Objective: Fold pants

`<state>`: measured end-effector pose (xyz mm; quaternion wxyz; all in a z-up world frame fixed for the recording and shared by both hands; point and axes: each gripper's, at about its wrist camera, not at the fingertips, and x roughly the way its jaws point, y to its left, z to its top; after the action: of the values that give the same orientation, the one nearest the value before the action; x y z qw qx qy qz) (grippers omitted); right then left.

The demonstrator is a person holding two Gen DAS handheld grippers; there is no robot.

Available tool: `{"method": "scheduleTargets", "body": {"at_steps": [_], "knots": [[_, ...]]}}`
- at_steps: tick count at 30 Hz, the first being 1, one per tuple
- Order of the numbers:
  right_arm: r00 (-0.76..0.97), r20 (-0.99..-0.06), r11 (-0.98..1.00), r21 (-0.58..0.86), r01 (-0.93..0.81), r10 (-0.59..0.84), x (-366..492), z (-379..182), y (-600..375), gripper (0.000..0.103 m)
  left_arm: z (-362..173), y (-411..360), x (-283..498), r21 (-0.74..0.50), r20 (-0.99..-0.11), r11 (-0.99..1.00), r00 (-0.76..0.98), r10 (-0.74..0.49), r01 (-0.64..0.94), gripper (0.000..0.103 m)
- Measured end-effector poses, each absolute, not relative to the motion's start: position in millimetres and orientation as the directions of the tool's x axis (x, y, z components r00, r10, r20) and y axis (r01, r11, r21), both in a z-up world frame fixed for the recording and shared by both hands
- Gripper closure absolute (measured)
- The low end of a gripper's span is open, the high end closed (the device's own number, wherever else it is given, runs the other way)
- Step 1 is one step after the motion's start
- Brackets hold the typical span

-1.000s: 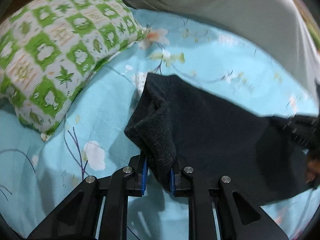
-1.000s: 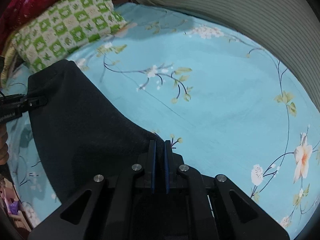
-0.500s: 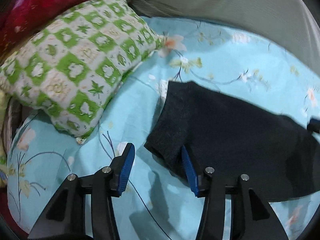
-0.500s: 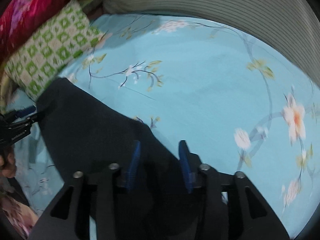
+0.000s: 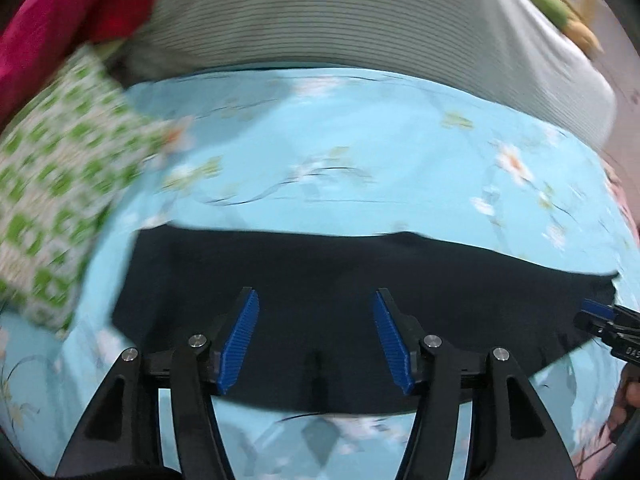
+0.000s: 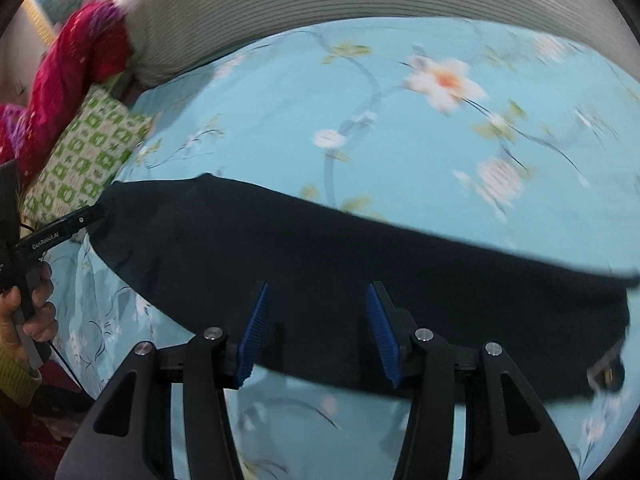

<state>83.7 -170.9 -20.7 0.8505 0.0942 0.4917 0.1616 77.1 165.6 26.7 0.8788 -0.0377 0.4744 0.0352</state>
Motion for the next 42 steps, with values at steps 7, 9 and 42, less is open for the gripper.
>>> {"method": "scheduleTargets", "body": {"at_steps": [7,9,42], "knots": [[0.519,-0.802,0.944,0.329,-0.030,0.296,45.1,-22.2,-222.2,0.048,26.2,80.8,106.5,-0.068,-0.861,0.990,0.494,-0.120,0.121,0.040],[0.529,-0.799,0.940,0.341,0.009,0.284,34.6,-24.4,-236.4,0.047,25.7,53.6,114.7,-0.071,-0.868,0.978,0.471,-0.157,0.195,0.038],[0.668,-0.682,0.636,0.663,0.394,0.297,6.3,-80.3,-374.6,0.067,-39.9,-231.9,187.7,-0.198,-0.951,0.613,0.003,-0.310,0.765,0.035]]}}
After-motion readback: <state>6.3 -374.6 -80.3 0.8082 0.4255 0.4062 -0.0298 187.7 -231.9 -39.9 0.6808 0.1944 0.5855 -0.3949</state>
